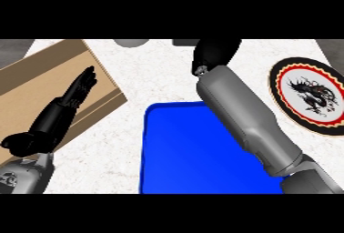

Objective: Pick the lemon from the tray and place it in the plate

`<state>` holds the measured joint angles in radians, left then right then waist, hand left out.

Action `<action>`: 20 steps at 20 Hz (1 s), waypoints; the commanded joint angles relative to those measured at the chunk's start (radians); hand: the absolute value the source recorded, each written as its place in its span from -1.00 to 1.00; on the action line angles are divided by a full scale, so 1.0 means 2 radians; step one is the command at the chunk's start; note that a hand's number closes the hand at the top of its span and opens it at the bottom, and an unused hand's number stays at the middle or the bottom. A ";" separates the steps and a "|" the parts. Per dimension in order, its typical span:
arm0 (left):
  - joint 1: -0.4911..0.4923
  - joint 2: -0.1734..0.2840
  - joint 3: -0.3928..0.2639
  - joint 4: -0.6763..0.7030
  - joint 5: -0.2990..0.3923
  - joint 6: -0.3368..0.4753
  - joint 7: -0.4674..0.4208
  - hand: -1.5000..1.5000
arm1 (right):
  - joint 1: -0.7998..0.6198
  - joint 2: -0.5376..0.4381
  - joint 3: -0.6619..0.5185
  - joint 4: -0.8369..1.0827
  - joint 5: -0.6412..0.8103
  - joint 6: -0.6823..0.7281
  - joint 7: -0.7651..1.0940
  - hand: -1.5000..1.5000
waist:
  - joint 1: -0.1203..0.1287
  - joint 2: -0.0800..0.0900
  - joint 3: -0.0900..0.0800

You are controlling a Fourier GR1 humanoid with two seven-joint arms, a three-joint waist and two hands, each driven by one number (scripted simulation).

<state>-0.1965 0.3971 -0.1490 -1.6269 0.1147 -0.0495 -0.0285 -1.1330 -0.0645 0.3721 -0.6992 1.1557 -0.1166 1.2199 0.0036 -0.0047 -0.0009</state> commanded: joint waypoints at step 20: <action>0.023 -0.010 0.008 -0.026 -0.009 -0.018 0.004 0.00 | 0.139 -0.165 -0.161 -0.017 0.074 -0.179 -0.062 1.00 | 0.001 0.003 0.001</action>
<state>-0.1820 0.3809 -0.1246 -1.6441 0.1001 -0.0738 -0.0184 -0.9319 -0.3366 0.0972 -0.7358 1.2952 -0.3290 1.0622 0.0009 0.0019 0.0005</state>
